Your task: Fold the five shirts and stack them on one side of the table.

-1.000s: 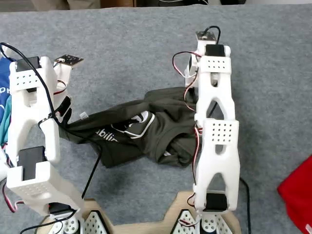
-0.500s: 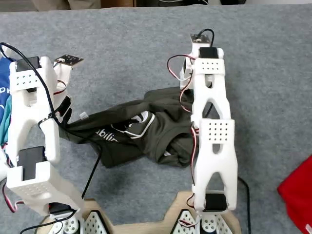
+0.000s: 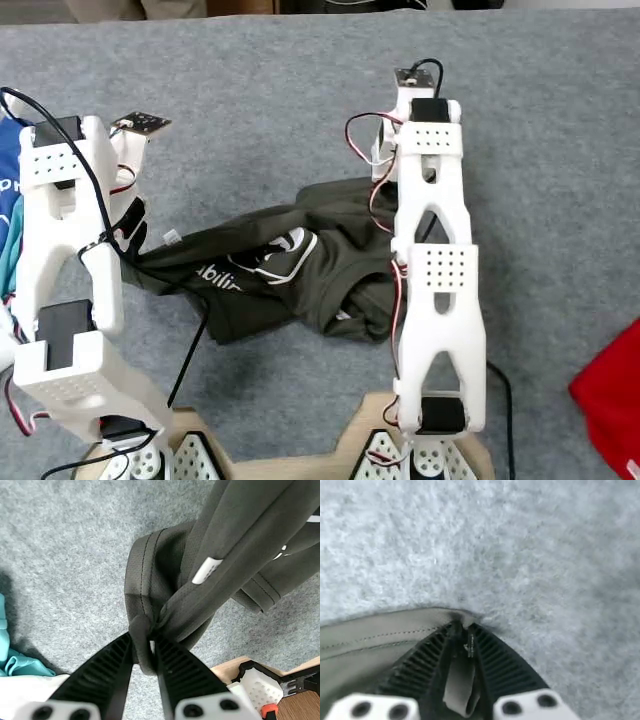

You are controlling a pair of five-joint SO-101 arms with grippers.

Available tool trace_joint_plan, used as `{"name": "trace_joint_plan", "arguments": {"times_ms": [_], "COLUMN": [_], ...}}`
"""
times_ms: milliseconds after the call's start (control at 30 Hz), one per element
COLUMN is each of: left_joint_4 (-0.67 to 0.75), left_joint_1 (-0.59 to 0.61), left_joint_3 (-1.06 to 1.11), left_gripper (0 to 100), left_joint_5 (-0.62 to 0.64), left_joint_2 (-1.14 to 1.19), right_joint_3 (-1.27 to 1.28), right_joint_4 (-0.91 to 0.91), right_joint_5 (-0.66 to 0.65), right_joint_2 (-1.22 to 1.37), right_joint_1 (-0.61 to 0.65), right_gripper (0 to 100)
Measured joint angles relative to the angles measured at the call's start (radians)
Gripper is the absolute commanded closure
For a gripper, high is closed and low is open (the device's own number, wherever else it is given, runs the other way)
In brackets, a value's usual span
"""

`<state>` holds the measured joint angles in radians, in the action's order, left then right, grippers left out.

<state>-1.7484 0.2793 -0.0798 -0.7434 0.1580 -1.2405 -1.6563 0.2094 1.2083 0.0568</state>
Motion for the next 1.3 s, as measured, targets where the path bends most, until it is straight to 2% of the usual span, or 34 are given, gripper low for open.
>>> {"name": "trace_joint_plan", "arguments": {"times_ms": [333, 467, 567, 900, 1133, 1300], "left_joint_4": [0.000, 0.000, 0.000, 0.000, -0.002, -0.002], "left_joint_1": [0.000, 0.000, 0.000, 0.000, 0.000, -0.005], "left_joint_3": [-0.018, -0.164, -0.324, -0.758, -0.922, -0.988], "left_gripper": [98, 98, 98, 98, 98, 98], "left_joint_5": [0.006, 0.092, 0.163, 0.264, 0.272, 0.272], "left_joint_2": [0.000, 0.000, 0.000, 0.000, -0.006, -0.115], "right_joint_3": [-0.215, -0.356, -0.371, -0.374, -0.387, -0.396], "right_joint_4": [-0.109, -0.112, -0.112, -0.114, -0.114, -0.115], "right_joint_5": [0.000, 0.000, 0.000, -0.035, -0.046, -0.084], "right_joint_2": [0.003, 0.002, -0.051, -0.560, -0.884, -1.096], "right_joint_1": [0.005, 0.003, -0.025, -0.071, -0.058, -0.058], "right_gripper": [99.4, 99.4, 99.4, 99.4, 99.4, 99.4]}}
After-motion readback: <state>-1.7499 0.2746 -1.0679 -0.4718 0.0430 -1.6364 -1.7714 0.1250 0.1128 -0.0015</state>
